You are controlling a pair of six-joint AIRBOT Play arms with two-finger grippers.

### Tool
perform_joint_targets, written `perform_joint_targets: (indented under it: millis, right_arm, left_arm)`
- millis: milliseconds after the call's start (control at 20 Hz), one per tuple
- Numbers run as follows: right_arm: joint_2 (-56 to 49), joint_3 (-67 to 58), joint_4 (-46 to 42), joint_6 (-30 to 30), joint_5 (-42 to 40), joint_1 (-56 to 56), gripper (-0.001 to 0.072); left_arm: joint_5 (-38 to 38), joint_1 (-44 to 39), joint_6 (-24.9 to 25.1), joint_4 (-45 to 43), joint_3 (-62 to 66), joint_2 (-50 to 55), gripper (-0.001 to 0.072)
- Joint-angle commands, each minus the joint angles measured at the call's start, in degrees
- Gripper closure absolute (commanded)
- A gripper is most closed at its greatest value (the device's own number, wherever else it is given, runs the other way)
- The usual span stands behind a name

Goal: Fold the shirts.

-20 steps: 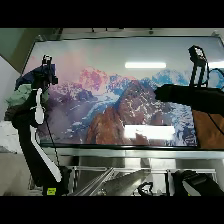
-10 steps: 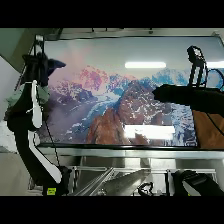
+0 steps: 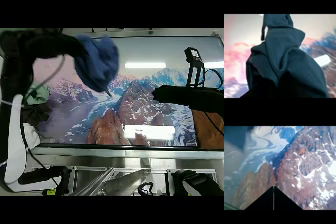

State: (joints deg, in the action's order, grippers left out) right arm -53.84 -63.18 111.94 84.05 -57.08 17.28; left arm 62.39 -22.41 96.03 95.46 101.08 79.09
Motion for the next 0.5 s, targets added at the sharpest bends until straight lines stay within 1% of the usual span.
perform_joint_targets:
  millis: [0,50,100,200,250,300,350,400,450]
  right_arm:
    - [0.0,0.0,-0.4,-0.1,-0.1,-0.1,0.0680]
    - [-0.1,0.0,-0.4,-0.5,-0.1,-0.1,0.0532]
    - [-0.2,0.0,-0.4,-2.0,-0.1,-0.1,0.0402]
    - [-0.7,0.0,-0.2,-2.4,-0.2,-0.2,0.0401]
    - [-0.9,0.0,0.0,-2.4,-1.1,-0.9,0.0400]
    - [-0.9,-0.1,1.0,-2.4,-3.5,-2.6,0.0315]
    - [-0.8,-0.1,2.2,-2.3,-6.6,-5.1,0.0178]
    - [-0.7,-0.3,2.2,-2.2,-11.4,-8.7,0.0176]
    - [-0.7,-0.2,1.4,-2.1,-16.6,-12.1,0.0179]
  left_arm:
    - [1.3,-11.9,-3.4,9.5,-14.7,-5.0,0.0690]
    - [-1.4,-15.1,-5.2,9.5,-19.1,-4.9,0.0691]
    - [-4.2,-17.9,-6.6,9.6,-23.2,-4.3,0.0691]
    - [-8.2,-21.2,-8.4,9.6,-28.2,-2.0,0.0690]
    - [-8.4,-21.8,-10.0,9.6,-29.2,-1.0,0.0690]
    - [-7.2,-21.3,-11.1,9.6,-28.8,-0.5,0.0607]
    - [-4.5,-20.0,-11.1,9.6,-27.2,-0.5,0.0292]
    - [-0.5,-17.9,-11.6,9.7,-24.7,-0.8,0.0093]
    - [4.4,-15.3,-11.6,9.7,-22.0,-1.9,0.0080]
